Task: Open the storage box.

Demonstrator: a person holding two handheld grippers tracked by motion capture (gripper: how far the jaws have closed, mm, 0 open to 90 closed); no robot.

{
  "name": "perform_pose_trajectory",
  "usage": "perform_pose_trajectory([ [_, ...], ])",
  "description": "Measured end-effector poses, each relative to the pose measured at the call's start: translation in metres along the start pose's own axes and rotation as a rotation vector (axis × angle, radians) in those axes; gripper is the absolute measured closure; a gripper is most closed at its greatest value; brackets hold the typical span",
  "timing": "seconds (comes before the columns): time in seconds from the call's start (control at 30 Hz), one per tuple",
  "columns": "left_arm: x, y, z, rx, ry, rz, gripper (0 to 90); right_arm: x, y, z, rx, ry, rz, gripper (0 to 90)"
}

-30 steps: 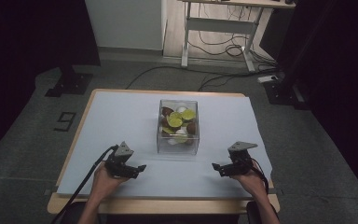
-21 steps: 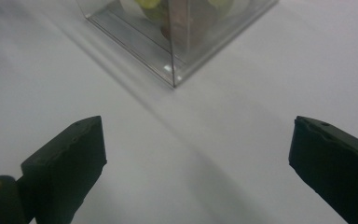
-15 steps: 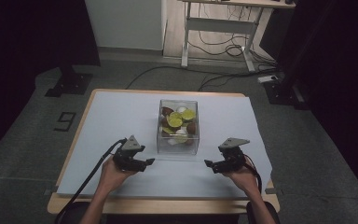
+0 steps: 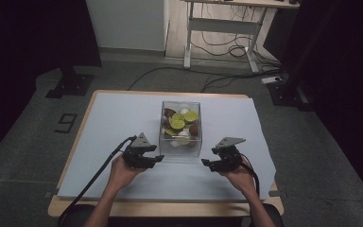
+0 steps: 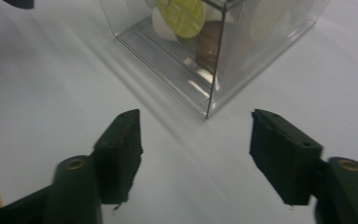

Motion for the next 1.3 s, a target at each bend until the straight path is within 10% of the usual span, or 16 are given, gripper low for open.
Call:
perform_pose_trajectory([
  [0.8,-0.002,0.02,-0.021,-0.013,0.017,-0.008,60.9,0.014,0.018,-0.03,-0.029,-0.003,-0.077,61.3],
  [1.3,0.0,0.027,-0.031,-0.036,0.008,-0.03,70.6,0.016,0.03,-0.046,-0.063,-0.005,-0.019,75.6],
])
Point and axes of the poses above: each handheld gripper's, and its own axes: y roughly forward along the jaws, z roughly out of its underside, x roughly to its left, the point moved 4 cm from there along y, roughly forward along the jaws, and after that the axes turned 11 degrees about x, right-handed, at the moved point
